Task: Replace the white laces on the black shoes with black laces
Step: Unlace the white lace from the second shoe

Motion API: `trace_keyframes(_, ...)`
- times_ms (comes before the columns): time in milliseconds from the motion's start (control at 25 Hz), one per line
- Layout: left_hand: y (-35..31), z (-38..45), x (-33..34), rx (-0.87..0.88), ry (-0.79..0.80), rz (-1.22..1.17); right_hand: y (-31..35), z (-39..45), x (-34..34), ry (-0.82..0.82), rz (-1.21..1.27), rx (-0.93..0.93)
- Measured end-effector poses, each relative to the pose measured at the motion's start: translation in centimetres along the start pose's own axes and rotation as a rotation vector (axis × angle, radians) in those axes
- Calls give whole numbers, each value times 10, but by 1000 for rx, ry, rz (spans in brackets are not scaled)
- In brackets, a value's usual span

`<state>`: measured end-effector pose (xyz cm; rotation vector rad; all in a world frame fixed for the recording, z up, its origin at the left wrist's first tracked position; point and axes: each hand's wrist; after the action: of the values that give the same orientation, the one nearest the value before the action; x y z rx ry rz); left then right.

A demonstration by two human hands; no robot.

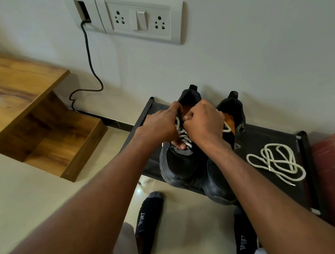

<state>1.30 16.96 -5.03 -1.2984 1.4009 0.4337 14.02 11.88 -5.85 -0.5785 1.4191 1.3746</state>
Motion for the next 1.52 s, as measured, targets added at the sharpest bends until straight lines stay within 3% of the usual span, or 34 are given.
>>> trace_keyframes(280,0,-4,-3,62,16,-16,13,-1,2,-68,10,105)
trace_keyframes(440,2,-3,0,110,-4,11,-7,21,-13,-125,131,336)
trace_keyframes(600,0,3,-1,134,41,54,-11,19,-15,-149,364,97)
trace_keyframes(800,-3,6,-12,181,98,53,-20,-6,-47,35,737,-86)
trace_keyframes(880,-3,6,-10,145,70,-9,-34,-23,-71,289,675,-129)
trace_keyframes(1000,-8,5,-8,100,38,-81,-53,-50,-95,678,327,-132)
trace_keyframes(1040,-10,5,-8,94,34,-102,-60,-55,-96,684,208,-152)
trace_keyframes(1120,-16,4,-8,84,32,-119,-68,-56,-91,505,97,-201)
trace_keyframes(1240,-20,5,-8,59,7,-124,-63,-44,-78,233,140,-271)
trace_keyframes(1400,-15,6,-7,2,-11,-245,-56,-44,-46,351,-118,-317)
trace_keyframes(1520,-12,2,-7,-6,-3,-314,-54,-47,-32,320,-142,-291)
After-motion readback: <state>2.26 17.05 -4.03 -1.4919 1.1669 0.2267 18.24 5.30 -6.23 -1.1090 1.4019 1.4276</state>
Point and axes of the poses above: each hand's wrist, its own z-axis towards the middle knuckle, its own x-axis out of the palm, y = z × x, and after that the axes turned 3 degrees about -x, right-handed
